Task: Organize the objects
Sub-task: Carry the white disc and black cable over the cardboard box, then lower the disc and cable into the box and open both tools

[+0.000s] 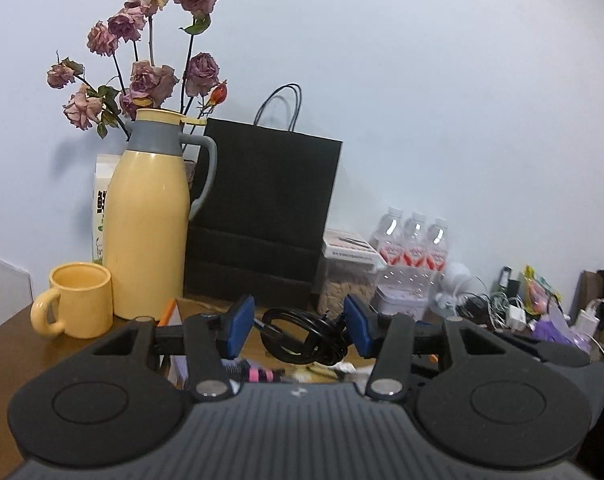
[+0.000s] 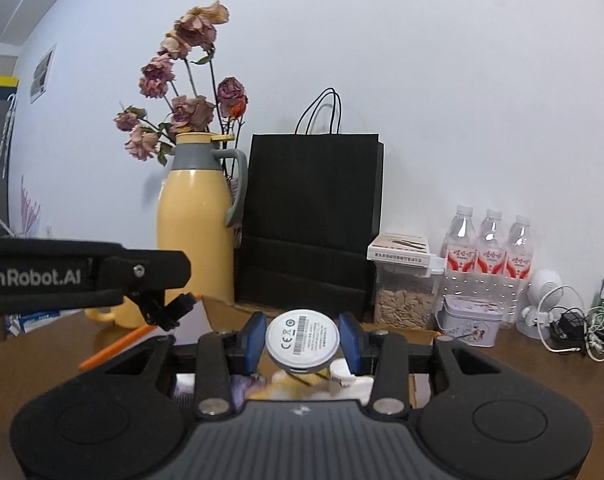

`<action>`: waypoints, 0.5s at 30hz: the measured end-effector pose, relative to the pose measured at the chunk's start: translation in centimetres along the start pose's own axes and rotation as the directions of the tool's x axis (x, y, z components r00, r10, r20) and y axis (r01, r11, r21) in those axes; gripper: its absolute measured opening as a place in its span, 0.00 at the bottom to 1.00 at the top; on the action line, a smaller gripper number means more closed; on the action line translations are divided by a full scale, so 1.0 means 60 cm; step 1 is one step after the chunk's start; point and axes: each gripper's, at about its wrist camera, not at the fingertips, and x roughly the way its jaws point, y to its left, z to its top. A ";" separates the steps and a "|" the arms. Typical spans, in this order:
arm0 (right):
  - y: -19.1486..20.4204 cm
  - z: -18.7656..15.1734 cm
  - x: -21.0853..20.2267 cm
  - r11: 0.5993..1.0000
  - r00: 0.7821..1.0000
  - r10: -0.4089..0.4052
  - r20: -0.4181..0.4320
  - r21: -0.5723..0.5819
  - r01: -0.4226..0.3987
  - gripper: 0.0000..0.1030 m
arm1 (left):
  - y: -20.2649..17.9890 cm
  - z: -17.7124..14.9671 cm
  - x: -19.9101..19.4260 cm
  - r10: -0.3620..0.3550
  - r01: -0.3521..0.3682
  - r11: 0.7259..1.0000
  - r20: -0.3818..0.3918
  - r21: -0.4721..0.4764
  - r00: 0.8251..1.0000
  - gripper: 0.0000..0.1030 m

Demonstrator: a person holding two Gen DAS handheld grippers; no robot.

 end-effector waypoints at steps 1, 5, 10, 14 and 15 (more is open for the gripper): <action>-0.001 0.003 0.010 1.000 1.000 0.000 -0.004 0.006 0.000 0.37 | 0.002 0.003 0.012 0.009 -0.009 1.000 0.000 -0.004 1.000 0.49; -0.007 0.005 0.054 0.999 0.999 -0.019 -0.027 0.031 0.020 0.37 | 0.006 0.007 0.059 0.026 -0.026 1.000 -0.018 -0.007 0.999 0.49; -0.031 -0.004 0.112 0.996 0.997 -0.040 -0.072 0.071 0.045 0.37 | 0.011 0.002 0.116 0.059 -0.059 0.998 -0.049 0.003 0.997 0.49; -0.051 -0.022 0.141 0.995 0.993 -0.051 -0.108 0.082 0.060 0.37 | 0.020 -0.012 0.149 0.070 -0.070 0.998 -0.096 0.010 0.993 0.49; -0.054 -0.026 0.144 0.994 0.992 -0.052 -0.116 0.087 0.062 0.37 | 0.022 -0.016 0.154 0.075 -0.074 0.997 -0.102 0.013 0.992 0.49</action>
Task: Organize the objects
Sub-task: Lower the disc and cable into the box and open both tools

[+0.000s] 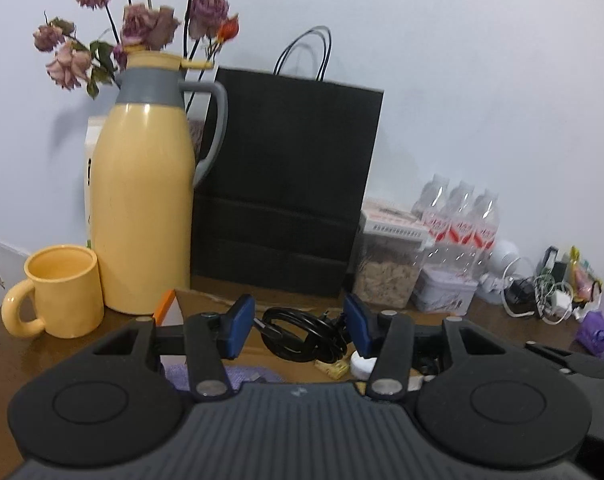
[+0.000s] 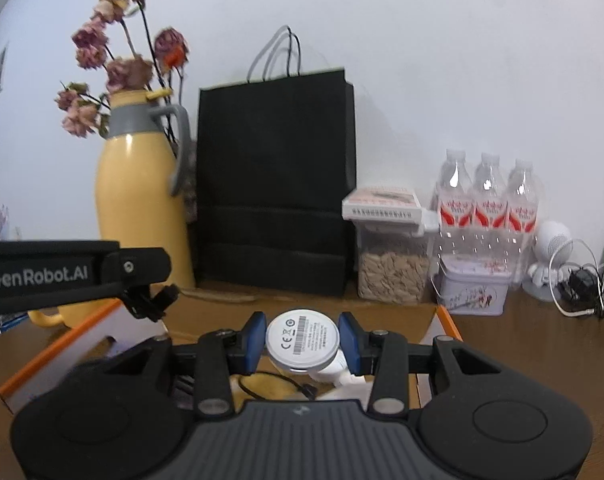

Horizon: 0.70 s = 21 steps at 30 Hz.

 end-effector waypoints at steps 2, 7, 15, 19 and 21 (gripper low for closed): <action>-0.007 -0.003 0.006 1.000 1.000 0.001 -0.013 0.012 -0.001 0.37 | 0.004 -0.005 0.006 0.005 -0.005 1.000 -0.009 0.006 1.000 0.49; -0.006 -0.007 0.003 1.000 1.000 -0.006 -0.019 0.000 0.006 0.38 | 0.004 -0.013 0.008 0.021 -0.021 0.999 -0.018 0.024 1.000 0.58; -0.022 -0.007 -0.011 0.999 0.999 -0.028 -0.021 0.027 0.029 1.00 | 0.010 -0.010 0.002 0.041 -0.040 0.998 -0.023 0.050 0.999 1.00; -0.025 -0.007 -0.012 0.999 0.999 -0.028 -0.042 0.034 0.029 1.00 | 0.015 -0.006 -0.002 0.045 -0.045 0.998 -0.019 0.045 0.999 1.00; -0.023 -0.008 -0.013 0.999 0.999 -0.027 -0.047 0.031 0.028 1.00 | 0.017 -0.004 -0.004 0.042 -0.042 0.998 -0.020 0.041 0.999 1.00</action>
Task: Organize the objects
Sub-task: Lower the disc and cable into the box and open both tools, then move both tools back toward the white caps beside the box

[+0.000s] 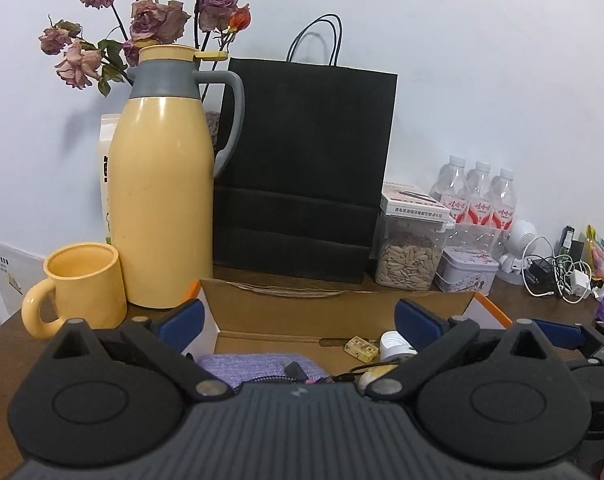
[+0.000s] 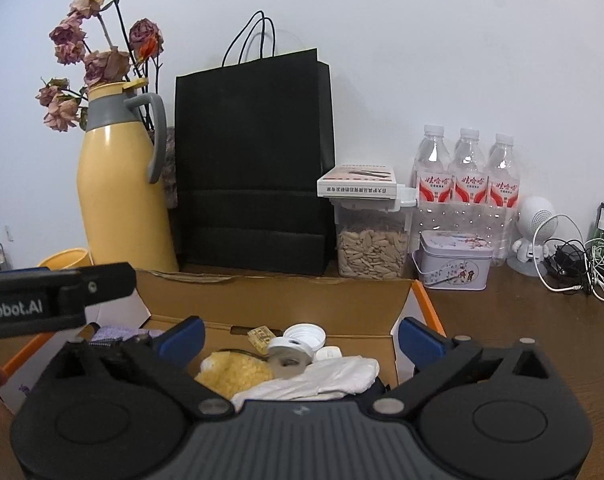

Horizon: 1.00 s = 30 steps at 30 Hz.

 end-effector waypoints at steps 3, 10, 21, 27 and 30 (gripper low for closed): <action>0.002 -0.001 -0.003 1.000 1.000 0.001 0.001 -0.006 -0.001 1.00 | 0.001 0.001 -0.002 0.000 0.000 1.000 -0.004 -0.003 1.000 1.00; 0.007 0.000 -0.021 1.000 1.000 0.004 0.009 -0.028 -0.004 1.00 | 0.004 0.002 -0.024 -0.010 0.010 1.000 -0.001 -0.006 1.000 1.00; 0.020 -0.028 -0.092 0.994 0.999 0.040 0.010 -0.102 -0.039 1.00 | 0.002 -0.016 -0.100 -0.048 0.046 0.998 0.049 0.042 0.998 1.00; 0.026 -0.065 -0.134 0.991 0.999 0.036 0.017 -0.126 -0.034 1.00 | 0.015 -0.052 -0.136 -0.054 0.051 0.996 0.050 0.069 0.997 1.00; 0.030 -0.091 -0.147 0.990 0.999 0.034 -0.007 -0.138 -0.034 1.00 | 0.023 -0.081 -0.145 -0.060 0.059 0.995 0.009 0.078 0.998 1.00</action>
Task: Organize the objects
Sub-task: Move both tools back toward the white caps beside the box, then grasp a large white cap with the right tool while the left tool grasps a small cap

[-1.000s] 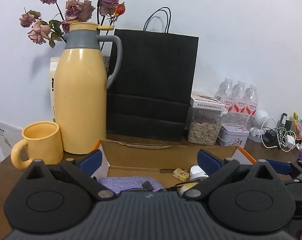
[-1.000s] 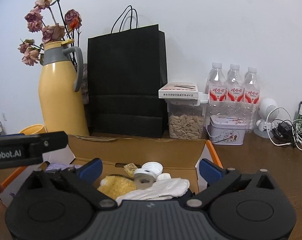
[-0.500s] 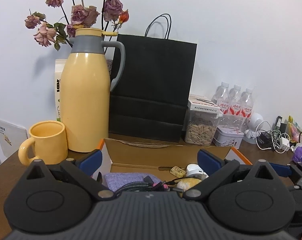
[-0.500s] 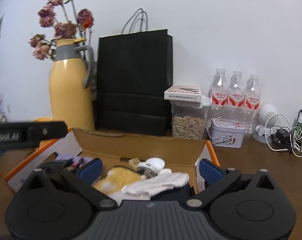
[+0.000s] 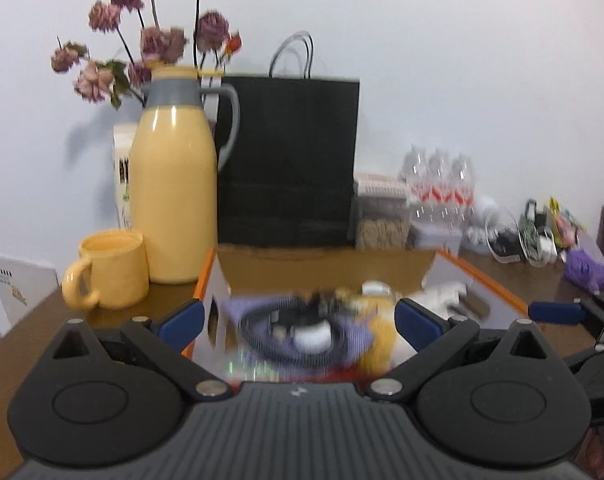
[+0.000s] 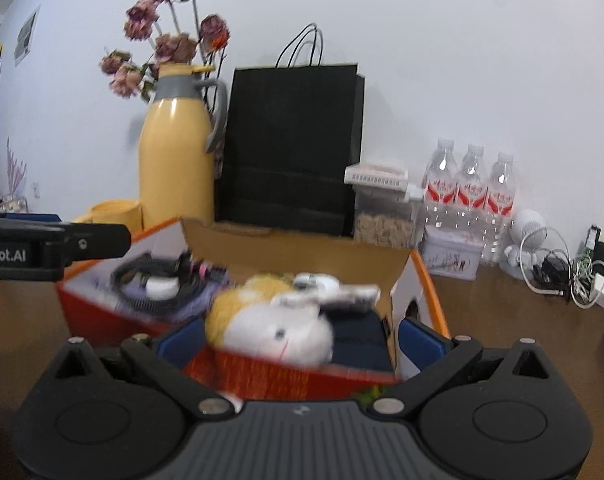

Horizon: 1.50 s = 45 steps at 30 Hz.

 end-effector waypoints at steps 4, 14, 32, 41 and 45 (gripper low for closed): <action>0.014 -0.024 -0.009 1.000 0.999 0.016 -0.039 -0.023 -0.017 1.00 | 0.007 -0.039 -0.007 0.002 -0.002 1.000 -0.075 -0.002 0.997 1.00; 0.029 -0.064 -0.015 0.999 0.989 0.042 -0.139 -0.021 -0.045 1.00 | 0.026 -0.086 -0.015 0.017 -0.023 0.999 -0.178 -0.032 0.984 1.00; 0.030 -0.072 0.034 0.997 0.960 0.045 -0.277 0.066 -0.027 0.93 | 0.049 -0.098 -0.003 0.062 -0.080 0.994 -0.236 -0.070 0.970 1.00; 0.038 -0.063 0.035 0.995 0.968 0.087 -0.235 0.072 -0.071 0.49 | 0.052 -0.100 -0.002 0.062 -0.082 0.994 -0.242 -0.075 0.968 1.00; 0.038 -0.062 0.030 0.992 0.970 0.112 -0.215 0.078 -0.097 0.37 | 0.052 -0.100 -0.002 0.061 -0.081 0.994 -0.242 -0.075 0.968 1.00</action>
